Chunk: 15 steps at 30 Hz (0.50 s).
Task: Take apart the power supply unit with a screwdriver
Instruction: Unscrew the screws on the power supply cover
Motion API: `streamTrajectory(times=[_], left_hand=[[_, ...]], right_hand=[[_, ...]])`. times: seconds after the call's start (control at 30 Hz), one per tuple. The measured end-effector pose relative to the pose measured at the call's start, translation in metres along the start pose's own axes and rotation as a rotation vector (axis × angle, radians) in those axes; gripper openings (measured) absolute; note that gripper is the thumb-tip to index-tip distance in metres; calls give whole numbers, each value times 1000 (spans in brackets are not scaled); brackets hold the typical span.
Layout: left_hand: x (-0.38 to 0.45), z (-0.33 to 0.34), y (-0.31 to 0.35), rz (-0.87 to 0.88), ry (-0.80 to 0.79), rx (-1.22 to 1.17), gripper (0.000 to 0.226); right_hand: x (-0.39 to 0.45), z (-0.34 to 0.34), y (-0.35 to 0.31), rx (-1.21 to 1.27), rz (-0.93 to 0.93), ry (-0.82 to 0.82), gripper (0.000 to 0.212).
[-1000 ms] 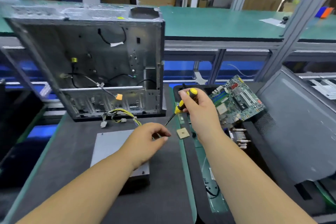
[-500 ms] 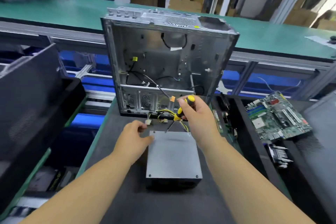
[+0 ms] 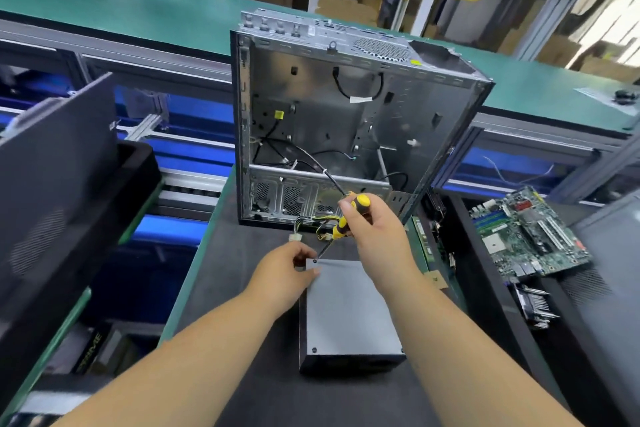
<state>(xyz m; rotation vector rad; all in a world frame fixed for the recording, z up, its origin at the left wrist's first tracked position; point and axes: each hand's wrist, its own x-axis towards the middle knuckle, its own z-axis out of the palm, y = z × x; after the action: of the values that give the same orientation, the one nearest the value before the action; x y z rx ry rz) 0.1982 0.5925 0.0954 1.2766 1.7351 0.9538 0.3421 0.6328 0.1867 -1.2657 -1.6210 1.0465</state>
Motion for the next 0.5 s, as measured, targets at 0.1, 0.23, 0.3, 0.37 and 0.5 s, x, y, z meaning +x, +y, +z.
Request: streamTrajectory(times=[0.1,0.23,0.3,0.37,0.5], left_hand=[[-1,-1,-2,5,-4,-9,26],[0,-2,-3,13,-12,-14,23],[0,-2,-4,12,-13,-16,24],[0,0,-4,13,-13,-23,24],[0,1,-5,27,-12,-39,22]], right_hand=[[0,2,2,-19,-19,3,14],[0,4,2,-31,-26,6,14],[0,5,2,-64,-45,-9,11],[2,5,1,-94,-71,-28,5],[9,5,-4,-280,-148,-49,27]])
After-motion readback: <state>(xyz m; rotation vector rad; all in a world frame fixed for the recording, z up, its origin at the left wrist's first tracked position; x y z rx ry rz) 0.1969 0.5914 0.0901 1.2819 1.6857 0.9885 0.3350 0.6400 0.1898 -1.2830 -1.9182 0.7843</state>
